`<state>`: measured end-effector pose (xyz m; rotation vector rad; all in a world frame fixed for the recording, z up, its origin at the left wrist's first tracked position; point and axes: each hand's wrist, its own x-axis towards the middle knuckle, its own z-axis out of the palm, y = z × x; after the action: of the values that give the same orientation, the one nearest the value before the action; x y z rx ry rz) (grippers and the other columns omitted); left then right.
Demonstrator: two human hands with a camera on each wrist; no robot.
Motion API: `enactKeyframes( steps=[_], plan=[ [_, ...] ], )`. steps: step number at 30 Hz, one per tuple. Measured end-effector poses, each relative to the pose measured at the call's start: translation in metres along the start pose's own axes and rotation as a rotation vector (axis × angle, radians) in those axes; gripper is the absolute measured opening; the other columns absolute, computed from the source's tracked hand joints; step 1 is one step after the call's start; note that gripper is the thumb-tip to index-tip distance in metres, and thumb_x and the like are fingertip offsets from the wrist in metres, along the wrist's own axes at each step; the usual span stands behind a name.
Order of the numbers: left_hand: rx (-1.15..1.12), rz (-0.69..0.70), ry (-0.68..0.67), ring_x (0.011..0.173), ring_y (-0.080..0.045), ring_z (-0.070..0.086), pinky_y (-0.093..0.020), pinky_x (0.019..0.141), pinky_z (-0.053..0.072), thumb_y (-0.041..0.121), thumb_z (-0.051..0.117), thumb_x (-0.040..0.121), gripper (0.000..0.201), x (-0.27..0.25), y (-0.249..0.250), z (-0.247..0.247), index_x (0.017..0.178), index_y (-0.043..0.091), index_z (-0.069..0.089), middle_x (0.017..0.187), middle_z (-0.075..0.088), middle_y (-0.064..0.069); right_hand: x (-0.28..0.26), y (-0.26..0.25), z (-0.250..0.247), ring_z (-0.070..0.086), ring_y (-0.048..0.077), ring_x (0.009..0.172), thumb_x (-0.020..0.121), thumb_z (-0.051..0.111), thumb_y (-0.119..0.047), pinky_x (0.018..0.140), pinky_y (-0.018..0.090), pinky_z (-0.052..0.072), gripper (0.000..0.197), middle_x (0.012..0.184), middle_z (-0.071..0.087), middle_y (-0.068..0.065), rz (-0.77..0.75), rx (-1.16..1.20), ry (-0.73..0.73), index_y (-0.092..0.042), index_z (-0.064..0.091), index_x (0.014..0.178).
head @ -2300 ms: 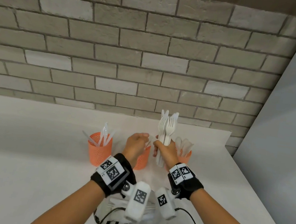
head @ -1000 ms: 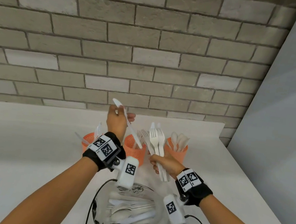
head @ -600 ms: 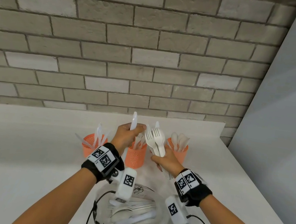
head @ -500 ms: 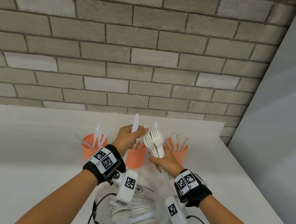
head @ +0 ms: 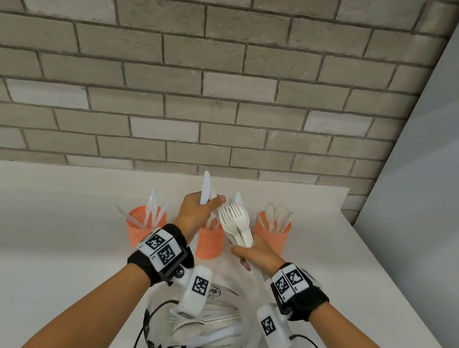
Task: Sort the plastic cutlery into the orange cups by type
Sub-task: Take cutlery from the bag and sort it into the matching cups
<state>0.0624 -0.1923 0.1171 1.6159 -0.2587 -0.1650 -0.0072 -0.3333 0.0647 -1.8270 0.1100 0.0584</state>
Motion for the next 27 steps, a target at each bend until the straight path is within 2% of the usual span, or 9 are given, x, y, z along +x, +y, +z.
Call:
enactKeyframes(
  steps=[3, 8, 10, 13, 15, 18, 21, 24, 27],
  plan=[
    [-0.011, 0.065, 0.051, 0.05, -0.014, 0.042, -0.023, 0.05, 0.036, 0.023, 0.057, 0.091, 0.022, 0.001, 0.002, 0.0, 0.071, 0.015, 0.061, 0.06, 0.051, -0.003, 0.0, 0.001, 0.001, 0.042, 0.002, 0.036, 0.086, 0.056, 0.0, 0.036, 0.016, 0.033, 0.016, 0.062, 0.046, 0.003, -0.005, -0.025, 0.021, -0.014, 0.051, 0.08],
    [-0.093, 0.111, 0.286, 0.047, -0.006, 0.044, -0.02, 0.048, 0.032, 0.028, 0.035, 0.1, 0.031, 0.018, 0.012, -0.016, 0.074, 0.021, 0.05, 0.066, 0.063, 0.002, -0.003, 0.001, 0.001, 0.042, 0.01, 0.049, 0.082, 0.057, -0.006, 0.043, 0.019, 0.033, 0.018, 0.064, 0.049, -0.003, -0.034, -0.209, 0.088, -0.021, 0.051, 0.076],
    [-0.179, 0.108, 0.369, 0.039, 0.0, 0.046, -0.02, 0.048, 0.034, 0.028, 0.031, 0.101, 0.032, 0.024, 0.014, -0.024, 0.075, 0.021, 0.048, 0.055, 0.065, 0.003, -0.004, 0.001, 0.001, 0.047, 0.009, 0.057, 0.082, 0.058, -0.012, 0.05, 0.018, 0.035, 0.009, 0.067, 0.051, -0.007, -0.052, -0.35, 0.144, -0.019, 0.054, 0.085],
    [-0.317, 0.132, 0.46, 0.04, -0.001, 0.054, -0.023, 0.053, 0.042, 0.029, 0.029, 0.101, 0.033, 0.029, 0.014, -0.037, 0.078, 0.02, 0.05, 0.05, 0.061, 0.002, -0.004, 0.003, 0.0, 0.052, 0.016, 0.073, 0.082, 0.059, -0.016, 0.054, 0.019, 0.034, 0.022, 0.081, 0.056, -0.003, -0.065, -0.542, 0.239, -0.011, 0.057, 0.103],
    [-0.455, 0.101, 0.474, 0.035, -0.006, 0.051, -0.024, 0.05, 0.045, 0.028, 0.029, 0.101, 0.03, 0.031, 0.014, -0.043, 0.083, 0.018, 0.051, 0.045, 0.051, 0.0, -0.004, 0.004, -0.001, 0.054, 0.021, 0.078, 0.082, 0.058, -0.016, 0.057, 0.026, 0.035, 0.026, 0.087, 0.057, 0.003, -0.074, -0.615, 0.301, -0.006, 0.055, 0.106],
    [-0.431, 0.023, 0.441, 0.028, -0.004, 0.036, -0.017, 0.038, 0.035, 0.02, 0.033, 0.1, 0.013, 0.032, 0.012, -0.048, 0.101, 0.015, 0.046, 0.056, 0.033, -0.002, -0.004, 0.005, -0.001, 0.06, 0.028, 0.084, 0.083, 0.056, -0.016, 0.063, 0.03, 0.041, 0.026, 0.093, 0.062, 0.009, -0.073, -0.691, 0.364, -0.006, 0.053, 0.107],
    [-0.264, -0.046, 0.334, 0.025, 0.0, 0.03, -0.013, 0.031, 0.026, 0.005, 0.044, 0.094, 0.009, 0.025, 0.005, -0.045, 0.1, 0.009, 0.039, 0.058, 0.032, -0.001, -0.002, 0.007, 0.0, 0.063, 0.031, 0.09, 0.083, 0.055, -0.017, 0.071, 0.036, 0.05, 0.031, 0.103, 0.065, 0.01, -0.084, -0.742, 0.426, -0.008, 0.052, 0.112],
    [-0.153, -0.1, 0.148, 0.028, 0.0, 0.033, -0.011, 0.032, 0.028, 0.009, 0.054, 0.091, 0.007, 0.008, -0.001, -0.037, 0.095, 0.011, 0.059, 0.054, 0.038, 0.003, 0.0, 0.006, 0.003, 0.063, 0.031, 0.089, 0.084, 0.054, -0.017, 0.066, 0.033, 0.047, 0.027, 0.1, 0.066, 0.011, -0.087, -0.789, 0.444, -0.008, 0.051, 0.11],
    [-0.041, -0.093, -0.025, 0.029, 0.0, 0.035, -0.011, 0.033, 0.028, 0.015, 0.061, 0.088, 0.01, -0.007, -0.004, -0.021, 0.096, 0.011, 0.066, 0.036, 0.044, 0.013, 0.0, 0.006, 0.006, 0.063, 0.031, 0.086, 0.085, 0.054, -0.018, 0.061, 0.03, 0.04, 0.023, 0.095, 0.066, 0.011, -0.108, -0.804, 0.412, -0.007, 0.051, 0.105]
  ],
)
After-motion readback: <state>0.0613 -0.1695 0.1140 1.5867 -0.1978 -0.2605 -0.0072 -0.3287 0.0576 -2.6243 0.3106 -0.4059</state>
